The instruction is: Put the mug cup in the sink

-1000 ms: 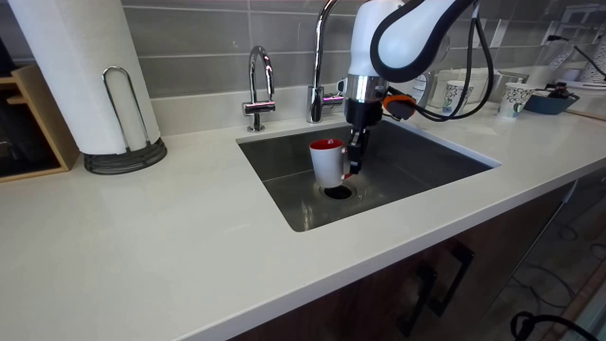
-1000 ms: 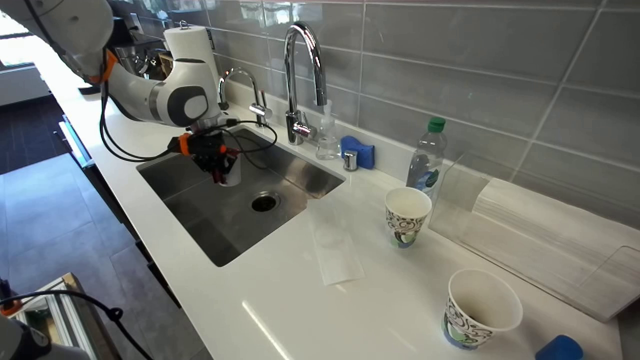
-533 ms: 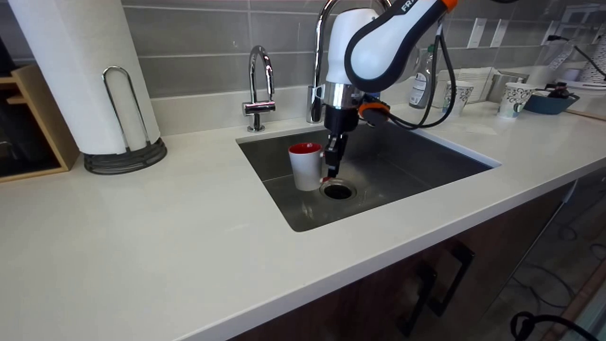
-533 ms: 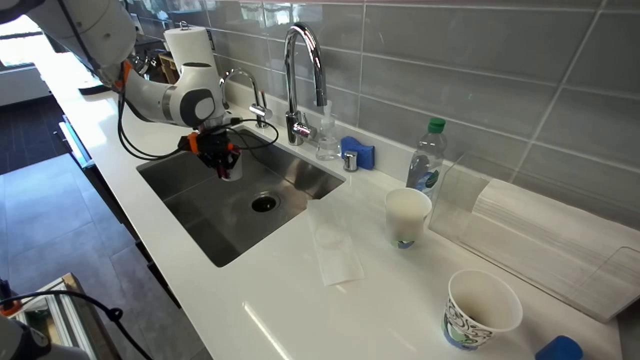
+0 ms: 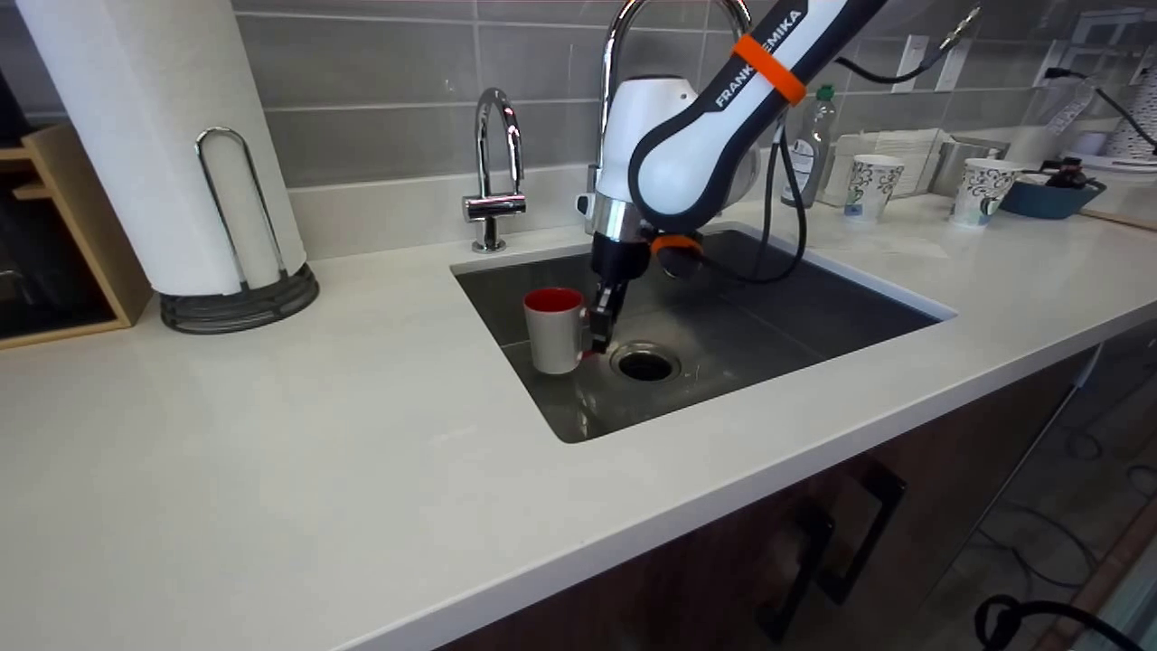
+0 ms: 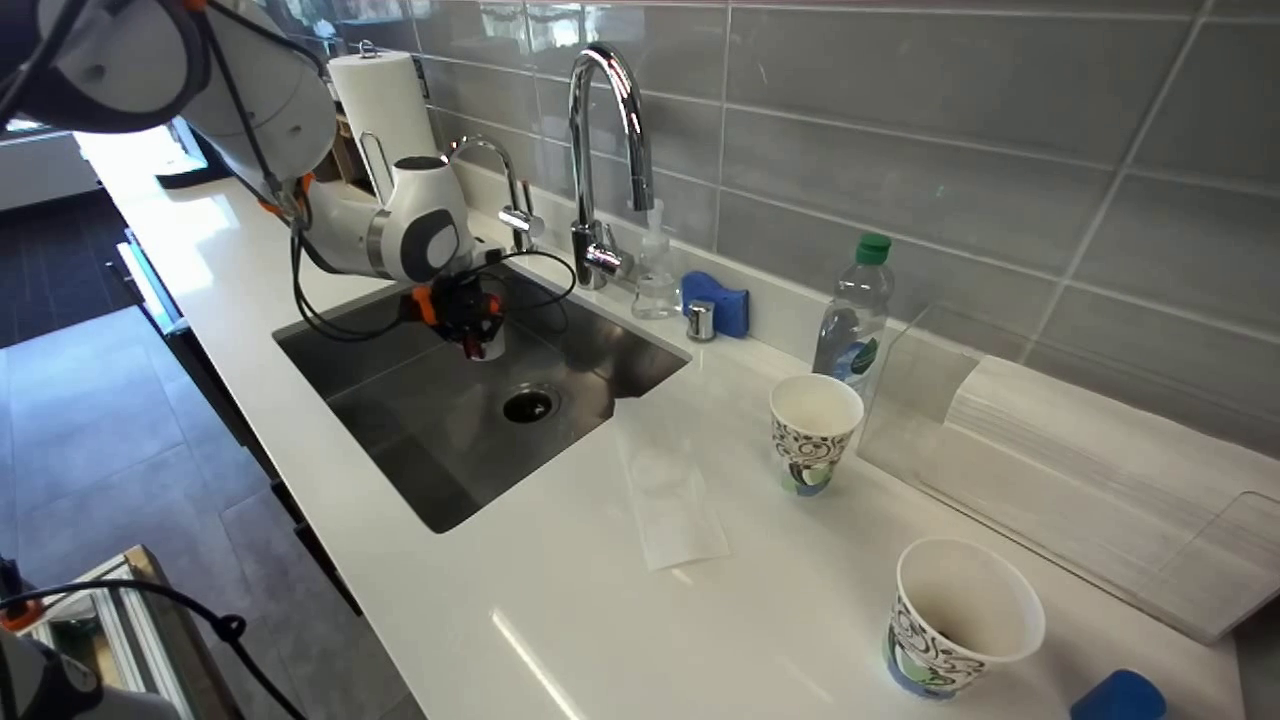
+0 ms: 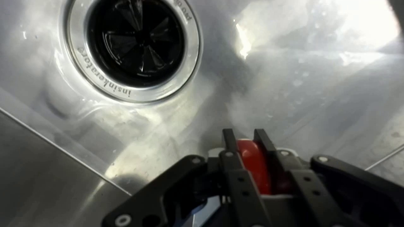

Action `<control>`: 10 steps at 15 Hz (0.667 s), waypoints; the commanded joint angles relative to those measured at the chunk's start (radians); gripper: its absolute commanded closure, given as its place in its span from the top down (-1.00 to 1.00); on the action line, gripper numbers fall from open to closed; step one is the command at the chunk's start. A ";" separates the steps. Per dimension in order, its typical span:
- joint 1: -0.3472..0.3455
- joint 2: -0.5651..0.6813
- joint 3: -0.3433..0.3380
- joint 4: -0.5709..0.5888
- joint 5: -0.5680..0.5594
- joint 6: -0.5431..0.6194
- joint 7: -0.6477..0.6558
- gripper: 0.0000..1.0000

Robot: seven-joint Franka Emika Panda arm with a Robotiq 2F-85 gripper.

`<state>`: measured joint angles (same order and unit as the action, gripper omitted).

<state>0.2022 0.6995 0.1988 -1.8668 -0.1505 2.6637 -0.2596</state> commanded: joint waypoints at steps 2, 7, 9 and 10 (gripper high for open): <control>0.010 0.095 0.021 0.136 -0.026 0.063 -0.055 -0.90; -0.002 0.167 0.062 0.213 -0.015 0.051 -0.109 -0.90; -0.007 0.186 0.073 0.224 -0.014 0.048 -0.125 -0.90; 0.001 0.188 0.062 0.227 -0.018 0.040 -0.117 -0.90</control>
<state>0.2068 0.8546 0.2510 -1.6921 -0.1596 2.7209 -0.3539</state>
